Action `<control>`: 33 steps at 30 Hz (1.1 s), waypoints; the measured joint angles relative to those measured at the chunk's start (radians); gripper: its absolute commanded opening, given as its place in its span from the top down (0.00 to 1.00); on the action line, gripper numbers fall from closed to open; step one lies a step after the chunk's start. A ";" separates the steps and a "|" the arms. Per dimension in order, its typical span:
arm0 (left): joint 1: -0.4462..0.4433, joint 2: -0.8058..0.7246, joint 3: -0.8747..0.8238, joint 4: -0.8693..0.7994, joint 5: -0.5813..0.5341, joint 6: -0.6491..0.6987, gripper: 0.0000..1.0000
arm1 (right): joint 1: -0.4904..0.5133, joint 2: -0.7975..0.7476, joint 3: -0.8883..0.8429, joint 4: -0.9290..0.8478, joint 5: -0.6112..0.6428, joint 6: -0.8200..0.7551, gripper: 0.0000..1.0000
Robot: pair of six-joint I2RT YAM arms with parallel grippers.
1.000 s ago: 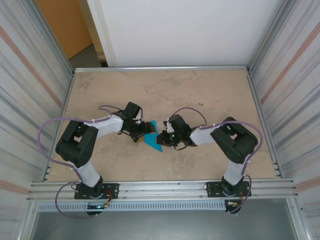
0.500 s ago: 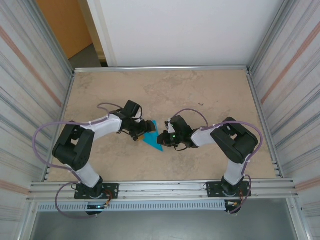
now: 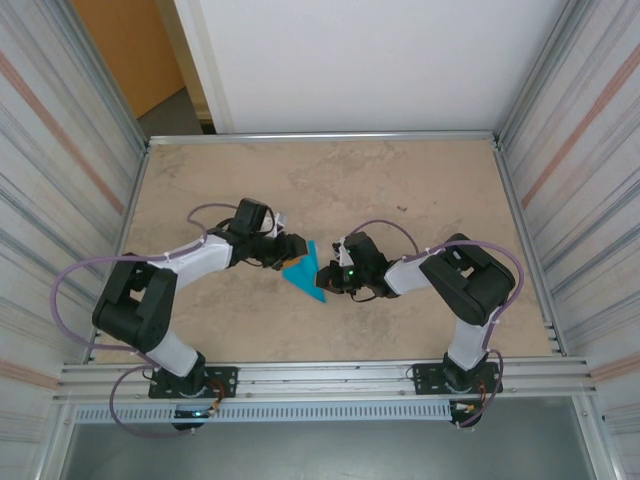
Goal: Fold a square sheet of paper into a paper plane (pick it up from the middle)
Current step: Fourth fold the wing at the center of the table.
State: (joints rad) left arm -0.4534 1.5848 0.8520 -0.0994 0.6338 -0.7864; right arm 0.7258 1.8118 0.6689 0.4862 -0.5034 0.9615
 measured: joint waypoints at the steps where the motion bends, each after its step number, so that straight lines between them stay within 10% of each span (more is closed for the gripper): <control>1: 0.000 0.011 0.000 0.012 0.008 0.000 0.61 | 0.000 0.000 0.000 0.000 -0.003 0.000 0.92; 21: -0.006 0.196 0.054 0.090 0.102 0.028 0.66 | -0.009 0.001 -0.006 0.036 -0.040 0.013 0.76; 33: -0.021 0.220 0.076 0.093 0.122 0.051 0.66 | -0.018 0.000 -0.010 0.037 -0.047 0.027 0.83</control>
State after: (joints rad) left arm -0.4744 1.8053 0.9276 -0.0059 0.7559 -0.7357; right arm 0.7074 1.8122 0.6586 0.5228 -0.5499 0.9886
